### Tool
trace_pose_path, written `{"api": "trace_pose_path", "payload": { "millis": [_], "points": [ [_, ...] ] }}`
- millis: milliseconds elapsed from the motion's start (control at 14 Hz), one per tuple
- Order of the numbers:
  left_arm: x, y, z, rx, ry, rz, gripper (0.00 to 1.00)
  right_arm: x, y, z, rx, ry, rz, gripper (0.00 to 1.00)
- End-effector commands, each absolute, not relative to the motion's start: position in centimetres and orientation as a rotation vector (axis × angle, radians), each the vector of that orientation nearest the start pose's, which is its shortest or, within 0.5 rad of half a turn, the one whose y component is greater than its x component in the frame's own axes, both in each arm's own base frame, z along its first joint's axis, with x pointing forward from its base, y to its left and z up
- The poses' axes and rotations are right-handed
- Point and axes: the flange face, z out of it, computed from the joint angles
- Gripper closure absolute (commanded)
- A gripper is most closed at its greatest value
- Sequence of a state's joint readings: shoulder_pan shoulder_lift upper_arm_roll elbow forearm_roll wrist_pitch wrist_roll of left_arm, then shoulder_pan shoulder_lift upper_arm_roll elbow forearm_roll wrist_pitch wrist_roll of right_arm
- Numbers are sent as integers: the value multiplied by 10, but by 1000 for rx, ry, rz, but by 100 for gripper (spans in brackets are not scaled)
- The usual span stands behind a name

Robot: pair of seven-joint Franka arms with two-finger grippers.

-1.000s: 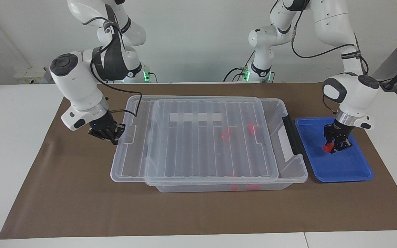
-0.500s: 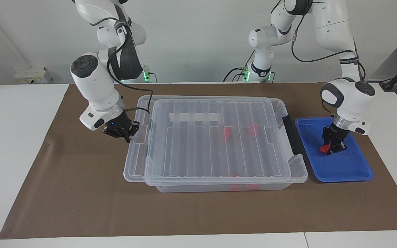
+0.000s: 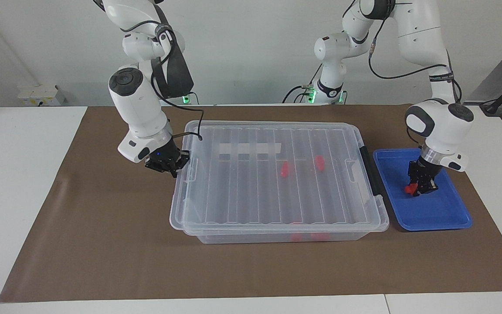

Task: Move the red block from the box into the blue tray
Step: 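Slide the lid shut with the right gripper while the left gripper holds, then open the left gripper on the block while the right gripper withdraws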

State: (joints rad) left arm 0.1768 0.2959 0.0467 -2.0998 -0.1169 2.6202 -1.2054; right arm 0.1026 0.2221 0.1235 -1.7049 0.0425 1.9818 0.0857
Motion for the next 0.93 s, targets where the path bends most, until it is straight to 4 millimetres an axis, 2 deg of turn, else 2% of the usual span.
{"api": "trace_pose_path", "payload": {
  "millis": [0,286,429,714,857],
  "points": [
    [583,141,295,-2410,-2226,-304,3,608,144,468,-3066,-224,-58,100],
    [583,141,298,-2408,-2221,-271,0,607,145,468,-3066,-224,-55,100],
    [587,147,315,-2396,-2224,-209,0,607,145,468,-3066,-224,-55,100],
    [593,148,394,-2405,-2199,-85,0,607,141,473,-3068,-210,-46,100],
    [595,146,433,-2426,-2113,-54,0,606,133,482,-3070,-190,-61,100]
  ]
}}
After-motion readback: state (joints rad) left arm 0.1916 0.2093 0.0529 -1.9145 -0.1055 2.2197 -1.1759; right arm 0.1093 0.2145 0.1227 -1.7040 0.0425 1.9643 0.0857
